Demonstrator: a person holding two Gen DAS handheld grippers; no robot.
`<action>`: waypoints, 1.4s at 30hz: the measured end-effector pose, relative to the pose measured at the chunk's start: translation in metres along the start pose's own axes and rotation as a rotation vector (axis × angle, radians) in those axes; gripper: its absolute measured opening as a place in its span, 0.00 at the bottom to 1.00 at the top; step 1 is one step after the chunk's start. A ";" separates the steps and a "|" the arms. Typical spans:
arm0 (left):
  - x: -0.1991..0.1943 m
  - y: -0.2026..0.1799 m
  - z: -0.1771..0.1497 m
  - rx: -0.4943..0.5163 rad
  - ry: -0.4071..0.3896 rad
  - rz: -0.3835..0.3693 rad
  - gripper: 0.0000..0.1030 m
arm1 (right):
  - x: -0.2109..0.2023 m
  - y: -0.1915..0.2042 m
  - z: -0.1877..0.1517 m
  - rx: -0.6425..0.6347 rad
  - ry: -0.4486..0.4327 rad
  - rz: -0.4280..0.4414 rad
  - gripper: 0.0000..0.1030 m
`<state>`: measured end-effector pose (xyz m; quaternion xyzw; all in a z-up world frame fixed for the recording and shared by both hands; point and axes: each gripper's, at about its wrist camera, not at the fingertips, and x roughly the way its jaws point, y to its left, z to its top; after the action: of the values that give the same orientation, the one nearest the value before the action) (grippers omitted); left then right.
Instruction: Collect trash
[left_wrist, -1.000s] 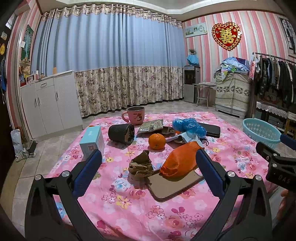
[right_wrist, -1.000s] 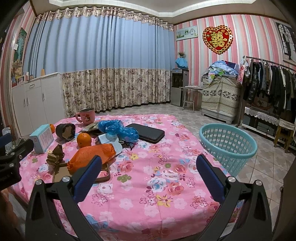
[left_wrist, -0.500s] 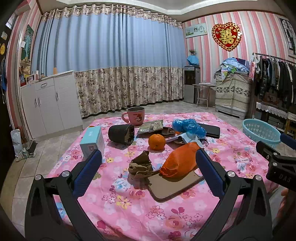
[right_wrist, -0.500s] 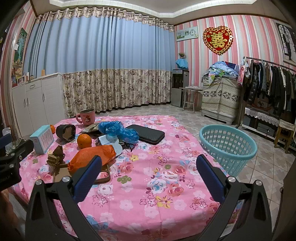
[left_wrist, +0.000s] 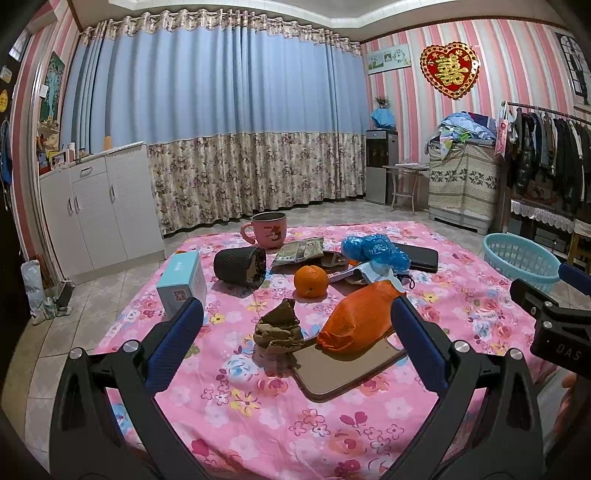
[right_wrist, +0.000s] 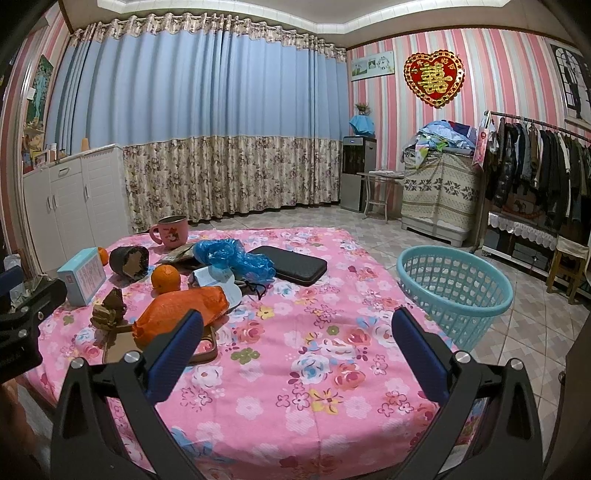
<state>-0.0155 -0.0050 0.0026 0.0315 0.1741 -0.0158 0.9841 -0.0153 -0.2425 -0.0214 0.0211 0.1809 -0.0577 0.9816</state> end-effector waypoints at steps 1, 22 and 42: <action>0.000 0.000 0.000 0.000 0.000 0.000 0.95 | 0.000 0.000 0.000 0.002 -0.001 0.000 0.97; 0.020 0.005 0.002 0.012 0.018 -0.020 0.95 | 0.016 -0.012 0.008 0.004 -0.009 -0.035 0.97; 0.106 0.033 -0.007 -0.058 0.224 -0.029 0.90 | 0.075 -0.012 0.015 -0.045 0.080 -0.009 0.97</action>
<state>0.0829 0.0258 -0.0390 0.0020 0.2839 -0.0213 0.9586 0.0580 -0.2635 -0.0343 0.0005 0.2213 -0.0570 0.9735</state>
